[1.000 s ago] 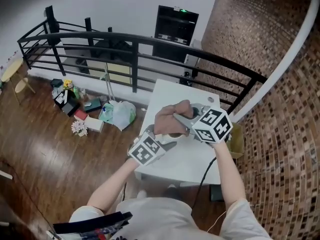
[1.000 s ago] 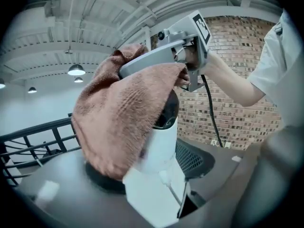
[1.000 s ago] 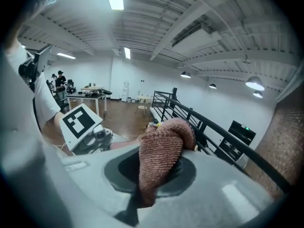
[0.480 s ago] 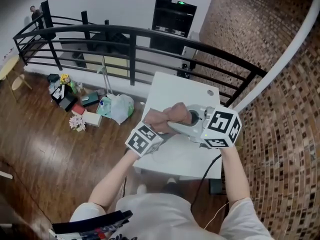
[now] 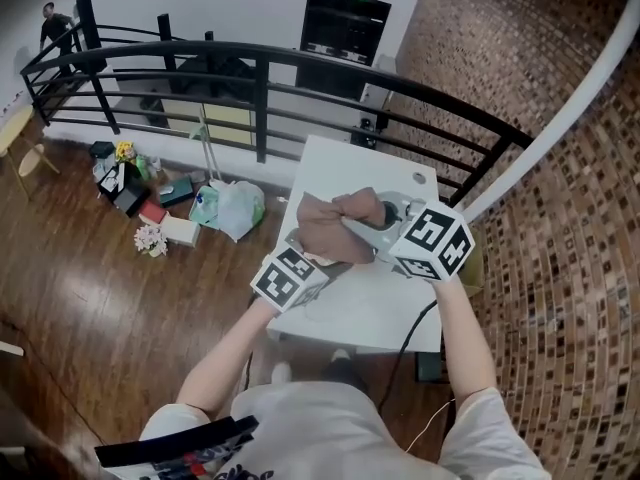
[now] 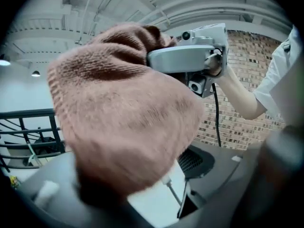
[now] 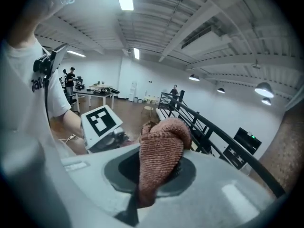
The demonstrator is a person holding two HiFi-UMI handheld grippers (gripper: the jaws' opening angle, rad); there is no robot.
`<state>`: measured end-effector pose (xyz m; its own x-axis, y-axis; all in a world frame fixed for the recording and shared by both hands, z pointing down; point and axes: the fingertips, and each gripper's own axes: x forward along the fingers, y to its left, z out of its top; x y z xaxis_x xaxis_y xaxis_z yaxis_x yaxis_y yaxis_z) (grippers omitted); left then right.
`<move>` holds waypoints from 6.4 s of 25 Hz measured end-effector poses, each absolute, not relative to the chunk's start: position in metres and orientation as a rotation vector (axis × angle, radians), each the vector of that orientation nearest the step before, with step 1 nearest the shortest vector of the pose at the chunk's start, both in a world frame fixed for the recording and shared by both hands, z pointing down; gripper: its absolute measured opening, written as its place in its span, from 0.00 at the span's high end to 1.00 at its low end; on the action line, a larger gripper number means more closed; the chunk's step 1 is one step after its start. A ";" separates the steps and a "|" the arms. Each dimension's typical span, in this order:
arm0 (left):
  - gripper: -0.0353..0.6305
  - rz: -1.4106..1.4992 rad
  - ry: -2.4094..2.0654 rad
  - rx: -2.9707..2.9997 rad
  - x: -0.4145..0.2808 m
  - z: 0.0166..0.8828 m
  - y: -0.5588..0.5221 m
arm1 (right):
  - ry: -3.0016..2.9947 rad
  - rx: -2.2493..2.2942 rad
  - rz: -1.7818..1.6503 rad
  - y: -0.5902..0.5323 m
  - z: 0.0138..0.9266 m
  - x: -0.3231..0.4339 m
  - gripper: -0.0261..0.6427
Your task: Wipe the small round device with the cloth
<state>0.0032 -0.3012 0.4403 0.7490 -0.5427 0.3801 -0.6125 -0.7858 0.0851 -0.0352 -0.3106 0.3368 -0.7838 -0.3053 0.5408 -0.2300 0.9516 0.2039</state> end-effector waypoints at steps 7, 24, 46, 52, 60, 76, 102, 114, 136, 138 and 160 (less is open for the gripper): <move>0.44 0.455 -0.906 2.715 0.003 0.443 -0.299 | -2.555 0.585 -0.005 -0.349 0.348 0.003 0.92; 0.44 0.209 -0.820 2.645 0.000 0.416 -0.308 | -2.522 0.285 -0.374 -0.269 0.351 -0.037 0.92; 0.44 -0.439 -0.305 2.694 0.004 0.345 -0.265 | -2.897 0.833 0.199 -0.372 0.318 0.022 0.92; 0.44 -0.507 0.002 2.714 0.001 0.331 -0.238 | -2.981 0.066 0.691 -0.346 0.307 -0.014 0.92; 0.44 -0.445 0.171 2.837 0.013 0.329 -0.210 | -2.745 -0.636 1.007 -0.293 0.315 -0.038 0.92; 0.44 -0.536 -0.175 2.735 0.002 0.338 -0.260 | -2.895 -0.462 0.562 -0.260 0.263 -0.015 0.92; 0.44 -0.555 0.449 3.072 -0.012 0.325 -0.154 | -2.698 -0.298 0.777 -0.285 0.314 -0.015 0.92; 0.44 -0.572 0.544 3.063 -0.004 0.332 -0.148 | -2.537 -0.814 1.095 -0.227 0.317 -0.029 0.92; 0.44 -0.566 -0.244 2.797 -0.008 0.346 -0.263 | -2.569 -0.371 0.364 -0.190 0.320 -0.029 0.92; 0.44 -0.594 -0.166 2.825 -0.011 0.347 -0.253 | -2.617 -0.374 0.379 -0.194 0.307 -0.022 0.92; 0.44 -0.663 0.639 3.087 -0.018 0.312 -0.138 | -2.679 -0.711 0.964 -0.230 0.310 -0.042 0.92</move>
